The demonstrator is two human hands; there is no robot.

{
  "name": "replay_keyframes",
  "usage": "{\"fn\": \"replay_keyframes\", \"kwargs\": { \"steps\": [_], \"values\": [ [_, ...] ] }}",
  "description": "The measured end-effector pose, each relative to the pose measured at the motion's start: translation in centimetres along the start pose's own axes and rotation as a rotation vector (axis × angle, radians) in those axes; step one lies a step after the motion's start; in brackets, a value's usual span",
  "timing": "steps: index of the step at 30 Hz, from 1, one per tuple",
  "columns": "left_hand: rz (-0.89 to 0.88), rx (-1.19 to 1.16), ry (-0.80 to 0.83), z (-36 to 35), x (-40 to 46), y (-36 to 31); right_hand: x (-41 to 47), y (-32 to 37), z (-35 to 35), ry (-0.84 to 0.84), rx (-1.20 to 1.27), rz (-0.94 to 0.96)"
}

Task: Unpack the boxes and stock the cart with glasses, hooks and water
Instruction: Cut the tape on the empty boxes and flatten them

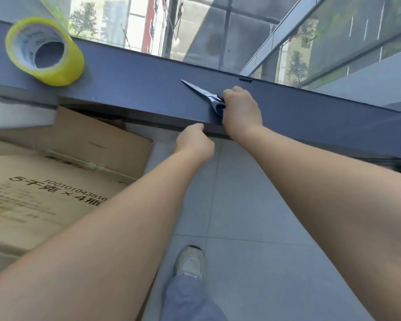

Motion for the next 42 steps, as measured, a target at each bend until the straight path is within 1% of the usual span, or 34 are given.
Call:
{"fn": "replay_keyframes", "kwargs": {
  "steps": [4,8,11,13,15,17,19,20,21,23,24,26,29,31,34,37,40,42],
  "values": [
    [0.054,-0.008,0.008,-0.1,-1.9,0.8,-1.1,0.2,-1.1,0.109,0.014,-0.011],
    [0.042,0.018,0.031,1.9,-5.2,0.7,-5.2,2.1,0.2,0.117,0.024,0.008],
    [-0.011,0.024,0.018,4.7,-8.5,0.3,-9.6,6.2,2.5,0.103,0.016,0.109],
    [-0.054,0.018,-0.012,7.2,-11.6,0.3,-12.7,9.1,4.1,0.111,0.035,0.144],
    [-0.096,-0.019,-0.053,10.0,-15.4,1.0,-15.8,11.6,5.8,0.118,0.082,0.139],
    [-0.146,-0.109,-0.097,12.5,-19.6,2.4,-19.4,14.2,7.5,0.122,0.129,0.116],
    [-0.192,-0.172,-0.142,14.9,-24.2,4.8,-23.7,17.0,8.9,0.089,0.186,0.125],
    [-0.214,-0.149,-0.182,16.2,-26.4,6.6,-26.1,18.4,9.4,0.060,0.223,0.140],
    [-0.225,-0.065,-0.241,17.6,-28.8,8.9,-28.7,20.0,9.8,0.035,0.257,0.155],
    [-0.186,0.209,-0.335,20.1,-33.4,14.2,-34.0,23.1,9.2,0.019,0.285,0.156],
    [-0.150,0.332,-0.329,20.9,-35.5,16.9,-36.7,24.5,8.1,0.040,0.268,0.138],
    [-0.123,0.498,-0.225,20.9,-38.8,21.5,-41.8,27.6,4.3,0.140,0.144,0.135],
    [-0.212,0.692,0.002,18.3,-42.2,26.1,-48.6,31.1,-2.0,0.280,-0.063,0.222],
    [-0.248,0.797,0.125,16.4,-43.8,29.0,-51.6,31.8,-5.6,0.350,-0.181,0.295],
    [-0.243,0.909,0.268,14.0,-46.1,33.0,-54.8,31.3,-9.7,0.428,-0.385,0.418],
    [-0.223,0.933,0.308,12.0,-46.9,35.2,-55.4,31.0,-11.2,0.370,-0.549,0.485],
    [-0.187,0.946,0.270,11.0,-46.9,36.4,-54.9,33.0,-10.9,0.237,-0.692,0.613],
    [-0.175,0.944,0.253,11.1,-47.3,36.7,-54.9,34.2,-10.0,0.181,-0.729,0.685]
  ]
}}
Point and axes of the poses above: each hand's wrist, its own x-axis towards the middle knuckle, its own z-axis out of the back of the hand, y = z × x, the point moved 9 cm from there along x, towards the middle knuckle, and after that the axes turned 11 degrees about -z, right-handed, at the moved point
